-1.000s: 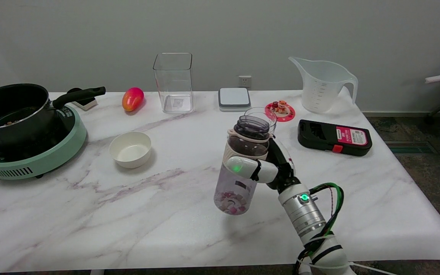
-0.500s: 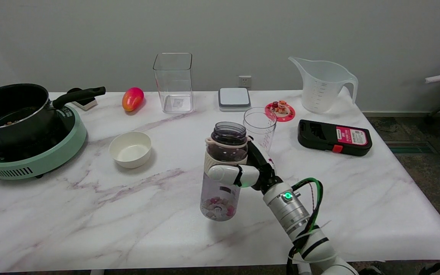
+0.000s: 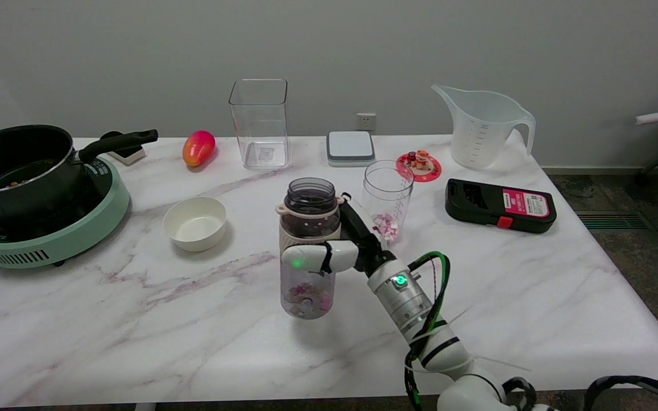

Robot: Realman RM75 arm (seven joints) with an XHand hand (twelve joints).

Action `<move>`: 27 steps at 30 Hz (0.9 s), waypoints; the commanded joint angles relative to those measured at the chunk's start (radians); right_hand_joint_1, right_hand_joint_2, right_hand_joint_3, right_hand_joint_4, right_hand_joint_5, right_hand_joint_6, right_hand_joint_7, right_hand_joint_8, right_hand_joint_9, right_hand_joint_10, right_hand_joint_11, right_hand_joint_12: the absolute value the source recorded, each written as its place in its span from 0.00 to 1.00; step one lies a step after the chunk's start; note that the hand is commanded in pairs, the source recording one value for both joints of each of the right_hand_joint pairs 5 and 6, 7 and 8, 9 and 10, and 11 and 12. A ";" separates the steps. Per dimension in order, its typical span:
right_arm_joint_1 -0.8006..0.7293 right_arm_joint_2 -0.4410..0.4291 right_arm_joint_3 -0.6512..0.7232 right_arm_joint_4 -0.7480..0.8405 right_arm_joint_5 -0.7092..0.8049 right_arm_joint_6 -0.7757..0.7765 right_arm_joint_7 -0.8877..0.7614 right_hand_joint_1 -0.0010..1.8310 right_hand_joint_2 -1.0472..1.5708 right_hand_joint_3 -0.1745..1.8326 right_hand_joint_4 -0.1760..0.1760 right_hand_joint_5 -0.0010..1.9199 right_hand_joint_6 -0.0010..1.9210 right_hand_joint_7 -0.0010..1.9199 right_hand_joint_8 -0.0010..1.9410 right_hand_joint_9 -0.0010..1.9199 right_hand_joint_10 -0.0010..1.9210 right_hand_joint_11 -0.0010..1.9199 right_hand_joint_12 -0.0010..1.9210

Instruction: Place the bottle onto the table.

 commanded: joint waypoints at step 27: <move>0.159 -0.119 -0.007 -0.524 -0.299 0.415 0.215 0.63 1.00 0.21 0.50 0.87 0.87 0.91 0.90 0.87 0.87 0.80 0.79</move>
